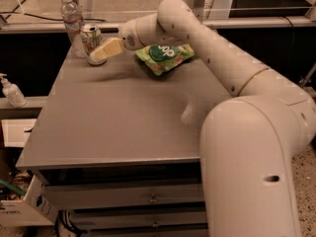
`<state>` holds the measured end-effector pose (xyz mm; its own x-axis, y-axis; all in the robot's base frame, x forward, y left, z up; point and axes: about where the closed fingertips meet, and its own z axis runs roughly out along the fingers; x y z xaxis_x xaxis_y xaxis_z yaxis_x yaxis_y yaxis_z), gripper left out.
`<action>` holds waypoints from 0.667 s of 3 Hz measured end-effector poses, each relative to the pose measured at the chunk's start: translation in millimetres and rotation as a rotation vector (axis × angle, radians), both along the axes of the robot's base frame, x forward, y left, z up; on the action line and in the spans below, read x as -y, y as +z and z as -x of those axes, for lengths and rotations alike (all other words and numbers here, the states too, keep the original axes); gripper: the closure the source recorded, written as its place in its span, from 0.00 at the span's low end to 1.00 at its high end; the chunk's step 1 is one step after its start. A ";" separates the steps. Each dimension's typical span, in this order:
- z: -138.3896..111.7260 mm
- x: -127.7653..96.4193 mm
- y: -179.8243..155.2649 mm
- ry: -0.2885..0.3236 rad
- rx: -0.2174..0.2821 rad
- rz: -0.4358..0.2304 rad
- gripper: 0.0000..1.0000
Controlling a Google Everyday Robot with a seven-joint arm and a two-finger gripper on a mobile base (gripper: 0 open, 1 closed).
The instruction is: Move 7up can near water bottle
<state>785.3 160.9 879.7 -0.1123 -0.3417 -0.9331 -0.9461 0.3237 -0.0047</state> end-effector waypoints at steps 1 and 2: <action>32.6 55.0 16.3 -0.033 0.032 -0.045 0.00; 91.4 92.3 21.1 -0.019 0.038 -0.100 0.00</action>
Offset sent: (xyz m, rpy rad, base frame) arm -0.1670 -0.2285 0.0137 0.1639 -0.0295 -0.1076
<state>693.9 68.5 900.8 -0.0814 -0.2449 -0.9661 -0.9395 0.3425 -0.0077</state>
